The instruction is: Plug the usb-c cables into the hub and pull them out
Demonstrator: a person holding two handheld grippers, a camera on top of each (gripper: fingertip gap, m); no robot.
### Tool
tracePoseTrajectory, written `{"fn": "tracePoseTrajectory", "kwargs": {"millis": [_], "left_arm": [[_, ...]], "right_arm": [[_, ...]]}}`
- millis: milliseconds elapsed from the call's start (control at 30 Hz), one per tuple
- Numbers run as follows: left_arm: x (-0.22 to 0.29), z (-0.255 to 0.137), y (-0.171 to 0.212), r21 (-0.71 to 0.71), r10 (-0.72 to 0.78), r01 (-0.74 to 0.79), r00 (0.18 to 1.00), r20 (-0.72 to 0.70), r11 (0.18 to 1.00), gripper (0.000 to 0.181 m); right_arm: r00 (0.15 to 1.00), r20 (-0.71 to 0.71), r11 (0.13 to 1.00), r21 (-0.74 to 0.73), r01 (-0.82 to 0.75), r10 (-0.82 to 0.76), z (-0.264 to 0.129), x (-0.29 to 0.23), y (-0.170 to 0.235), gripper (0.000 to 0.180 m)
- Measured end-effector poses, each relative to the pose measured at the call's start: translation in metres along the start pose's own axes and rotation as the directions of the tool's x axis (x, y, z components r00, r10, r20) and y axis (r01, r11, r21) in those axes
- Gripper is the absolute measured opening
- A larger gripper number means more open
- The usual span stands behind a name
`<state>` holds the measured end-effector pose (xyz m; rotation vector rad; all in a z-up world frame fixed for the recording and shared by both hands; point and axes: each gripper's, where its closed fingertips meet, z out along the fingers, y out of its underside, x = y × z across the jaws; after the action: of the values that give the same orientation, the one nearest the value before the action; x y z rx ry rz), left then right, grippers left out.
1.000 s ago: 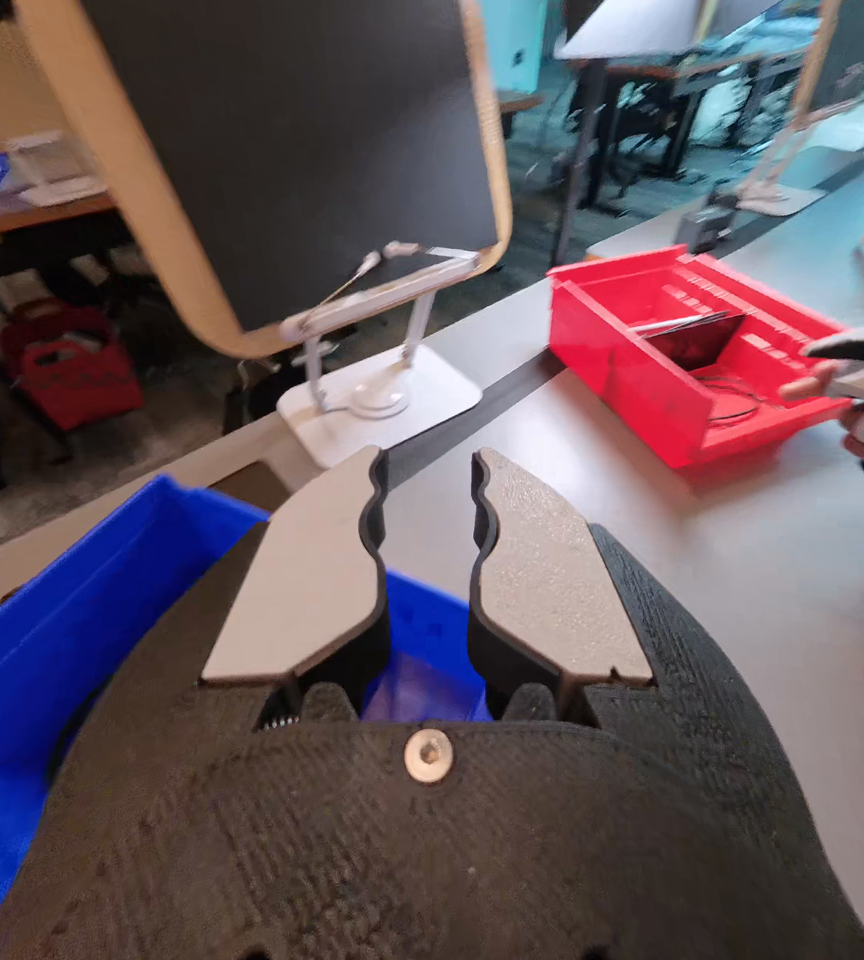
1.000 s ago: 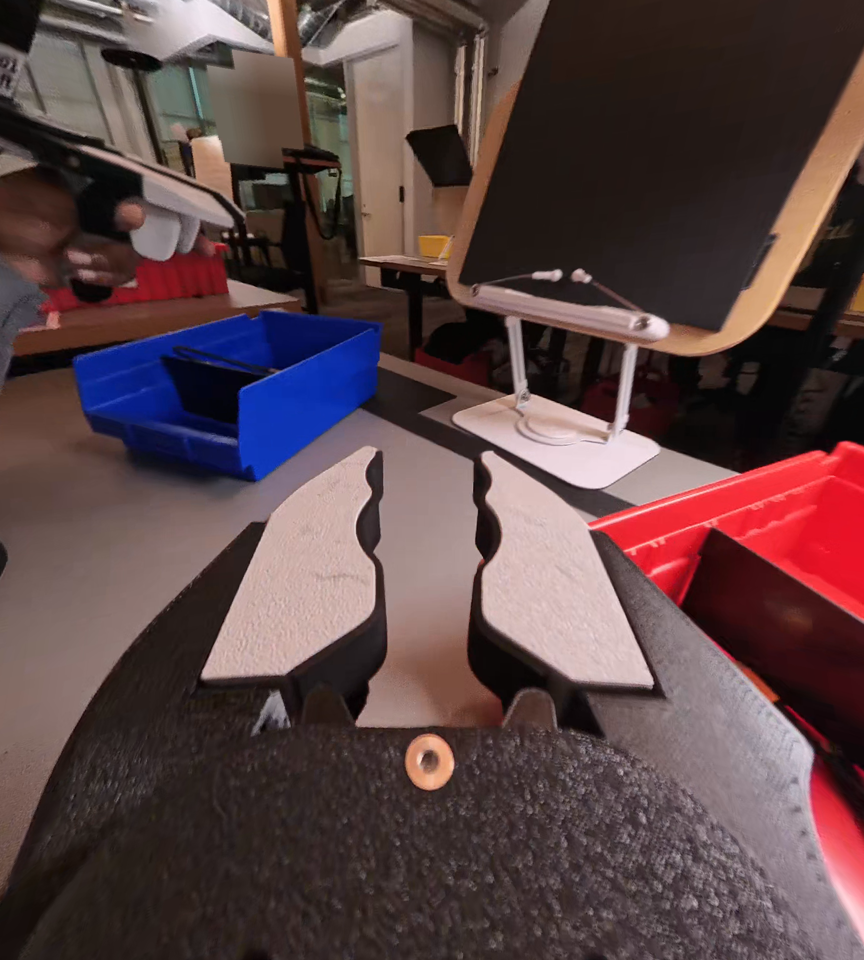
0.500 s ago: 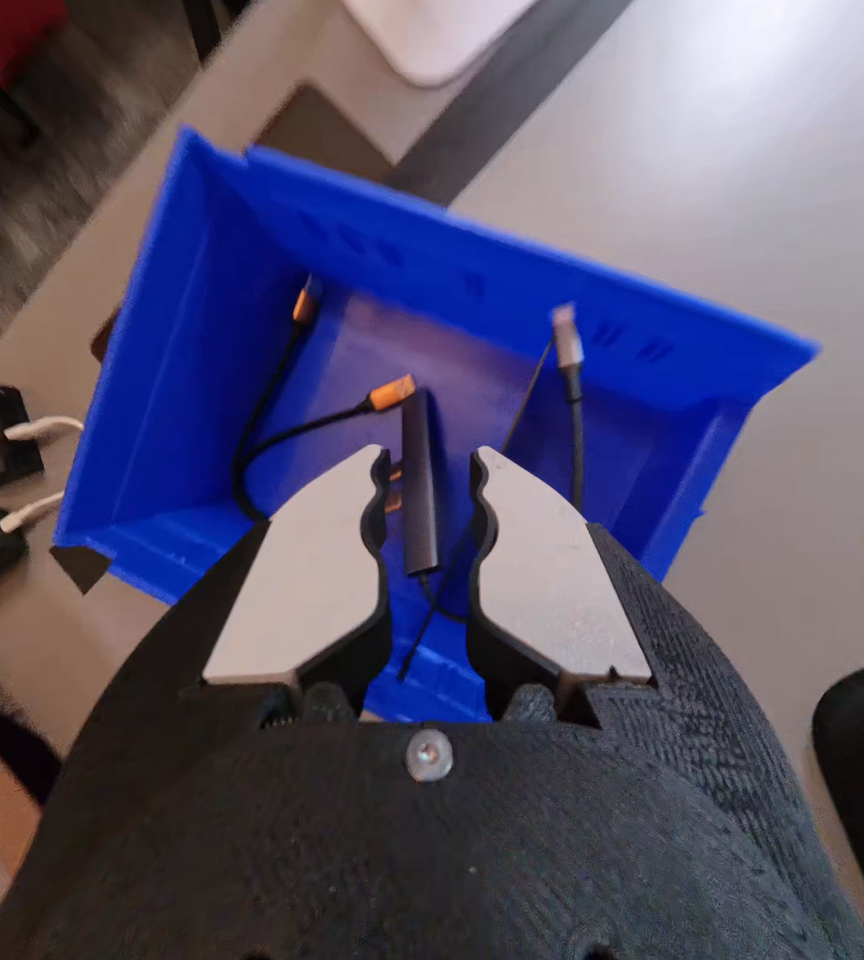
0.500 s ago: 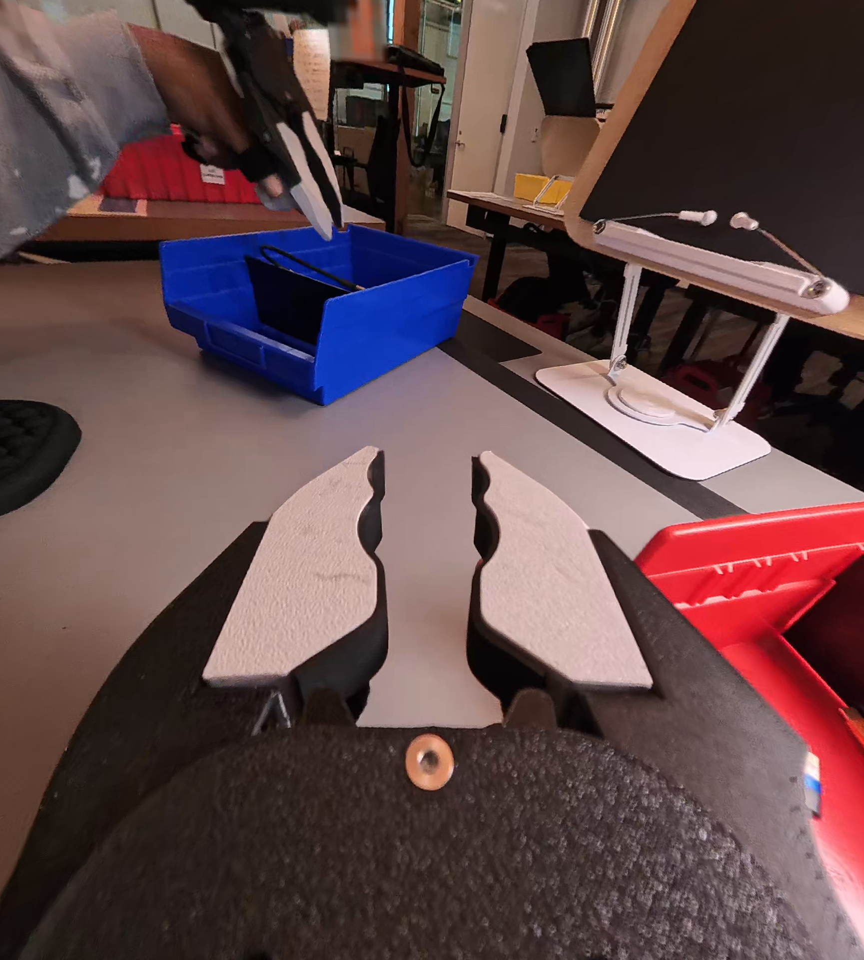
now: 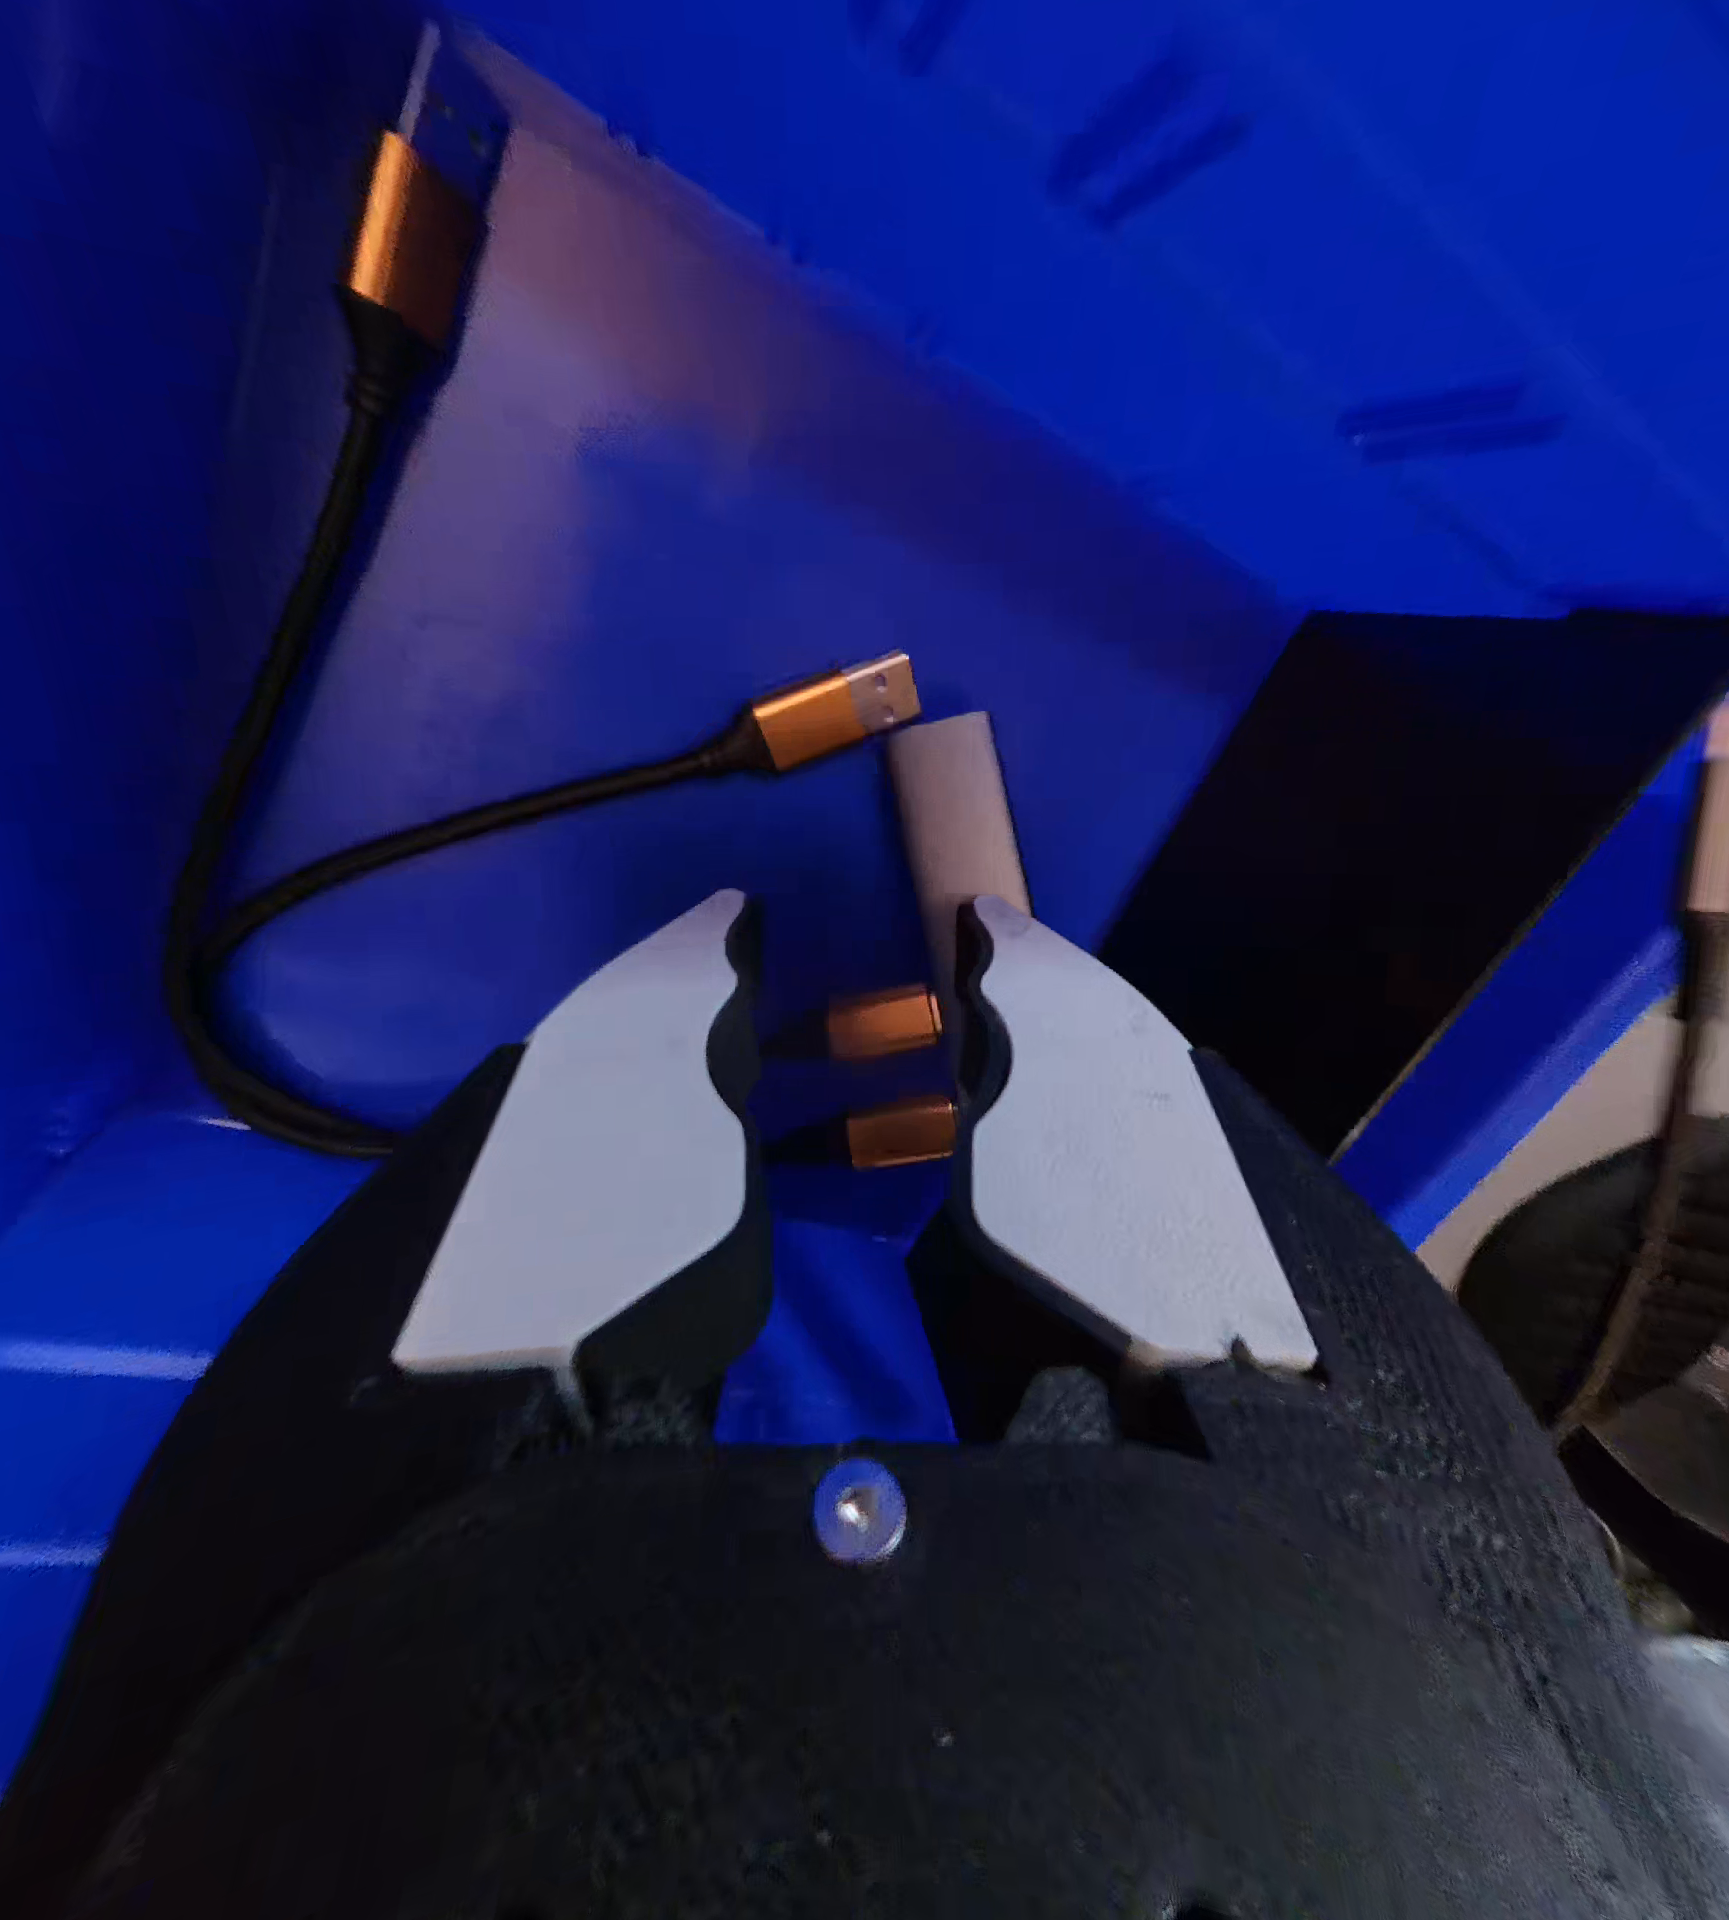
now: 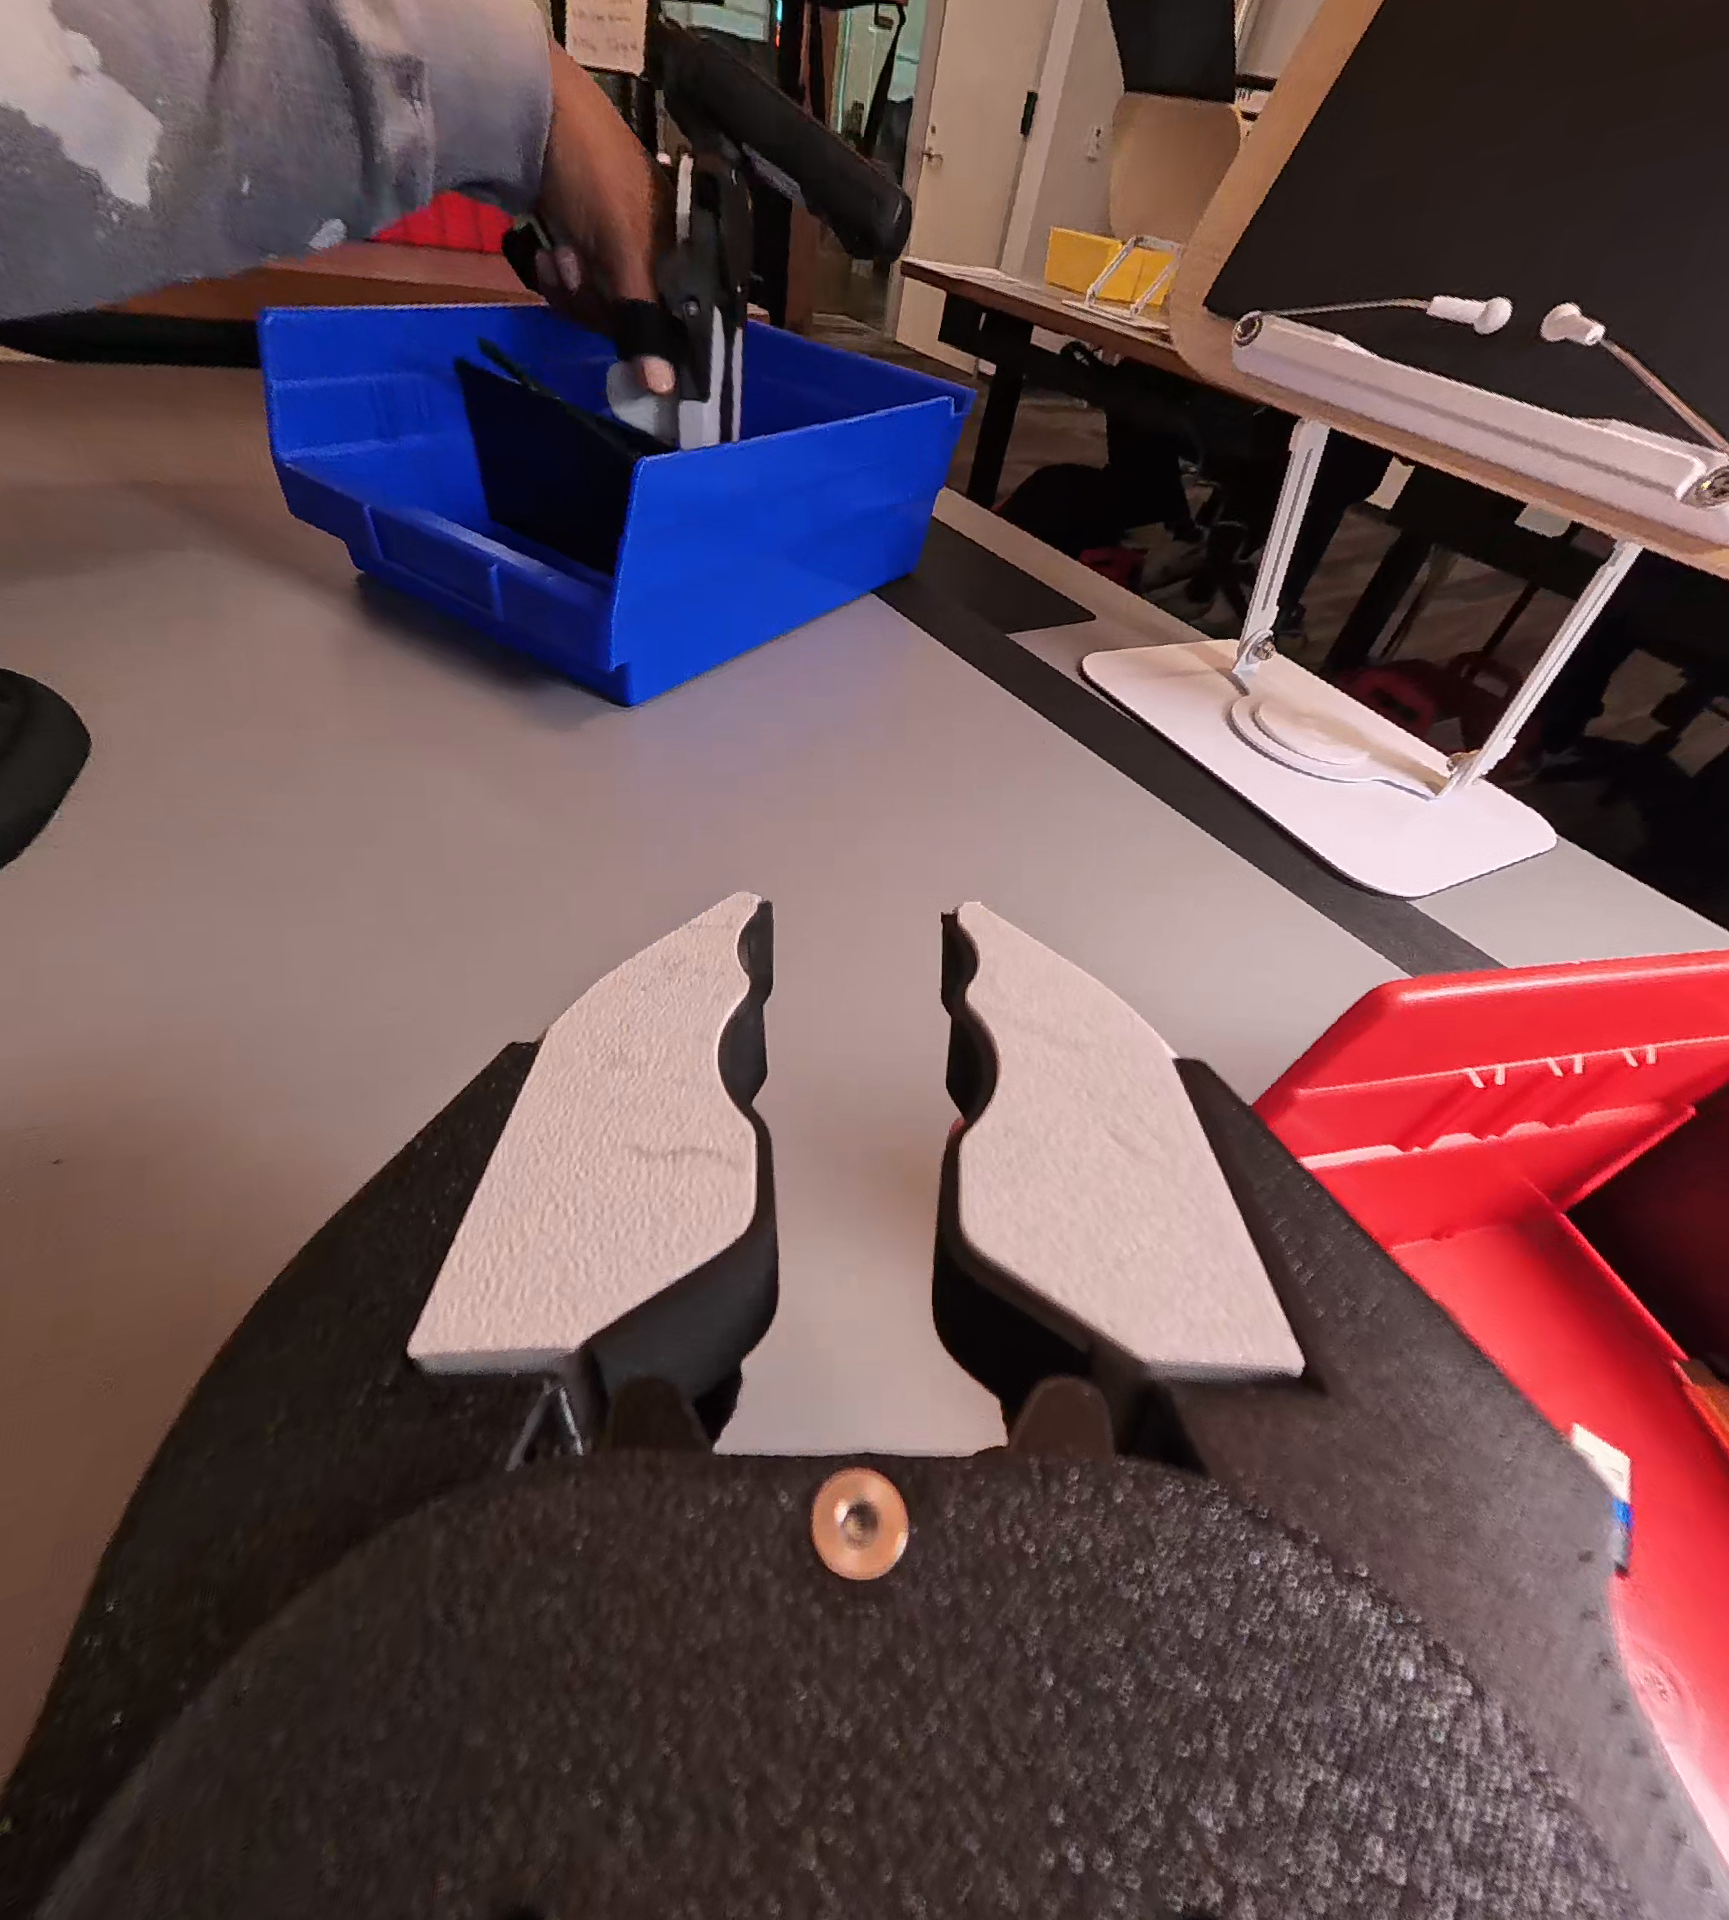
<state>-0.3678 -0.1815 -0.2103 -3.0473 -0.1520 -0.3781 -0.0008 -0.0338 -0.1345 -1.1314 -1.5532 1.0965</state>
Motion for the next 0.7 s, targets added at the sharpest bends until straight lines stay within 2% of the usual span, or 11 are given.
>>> {"fn": "tracePoseTrajectory", "kwargs": {"millis": [200,467,500,700], "left_arm": [[0.003,-0.004,0.017,-0.103,-0.081,0.072,0.993,-0.088,0.992,0.050],[0.012,-0.007,0.031,-0.206,-0.098,0.078,0.991,-0.091,0.975,0.066],[0.014,-0.008,0.033,-0.223,-0.098,0.076,0.991,-0.088,0.972,0.064],[0.007,-0.010,0.061,-0.393,-0.065,0.082,0.996,0.057,0.916,0.067]], "right_arm": [[0.999,0.013,0.999,-0.018,-0.030,0.030,0.002,0.002,0.005,0.031],[1.000,0.018,0.998,-0.054,-0.020,0.021,0.005,0.000,0.012,0.031],[1.000,0.016,0.998,-0.057,-0.016,0.017,0.005,0.000,0.012,0.030],[1.000,0.010,0.997,-0.076,0.015,-0.015,0.005,-0.002,0.013,0.030]]}}
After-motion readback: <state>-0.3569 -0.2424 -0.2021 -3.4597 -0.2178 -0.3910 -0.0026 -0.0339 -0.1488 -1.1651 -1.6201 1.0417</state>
